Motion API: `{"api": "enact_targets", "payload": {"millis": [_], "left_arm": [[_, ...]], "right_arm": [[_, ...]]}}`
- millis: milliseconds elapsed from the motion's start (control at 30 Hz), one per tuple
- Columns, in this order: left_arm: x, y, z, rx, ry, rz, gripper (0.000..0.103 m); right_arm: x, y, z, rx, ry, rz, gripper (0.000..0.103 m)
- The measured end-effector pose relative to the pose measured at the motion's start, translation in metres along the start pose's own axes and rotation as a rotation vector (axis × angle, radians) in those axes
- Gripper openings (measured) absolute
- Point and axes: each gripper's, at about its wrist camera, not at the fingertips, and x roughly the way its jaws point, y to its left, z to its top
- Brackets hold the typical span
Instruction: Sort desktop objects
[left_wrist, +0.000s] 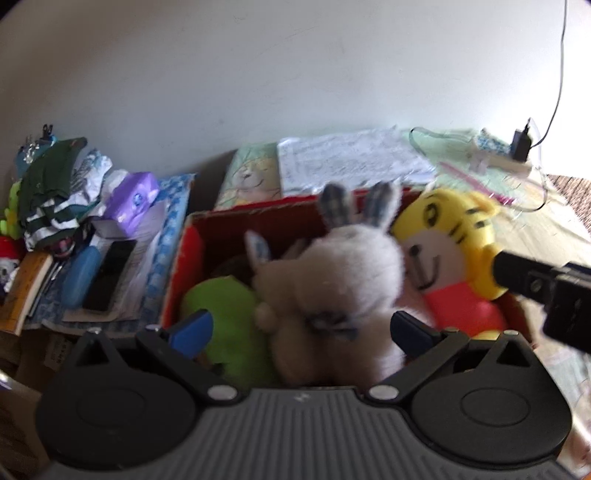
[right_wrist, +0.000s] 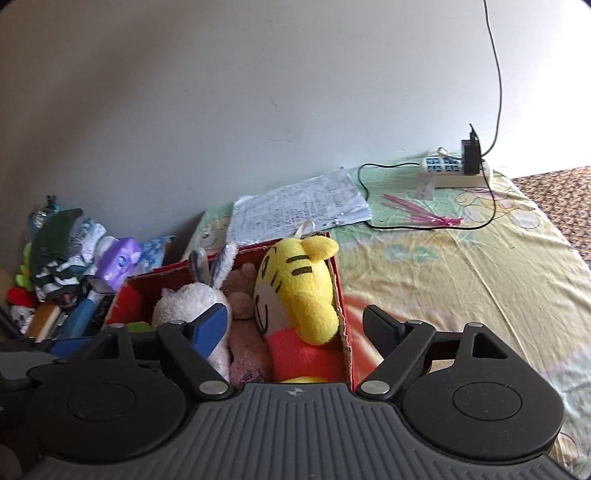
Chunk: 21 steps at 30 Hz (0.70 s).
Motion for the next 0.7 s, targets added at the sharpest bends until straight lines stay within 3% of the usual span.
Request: {"api": "enact_targets", "payload": {"millis": [267,433,700], "left_arm": [[0.007,0.026,-0.009,-0.011,0.035,-0.005,0.102],[0.012,0.023,-0.009,-0.003,0.051,-0.01,0.102],[0.007,0.007,-0.007,0.043,0.023,-0.053,0.102]], "right_arm": [[0.007,0.01,-0.005,0.045,0.027,-0.06,0.084],[0.006,0.02,-0.007,0.023,0.039,-0.092,0.084],[-0.001,0.01,-0.008,0.089,0.047,-0.172,0.084]]}}
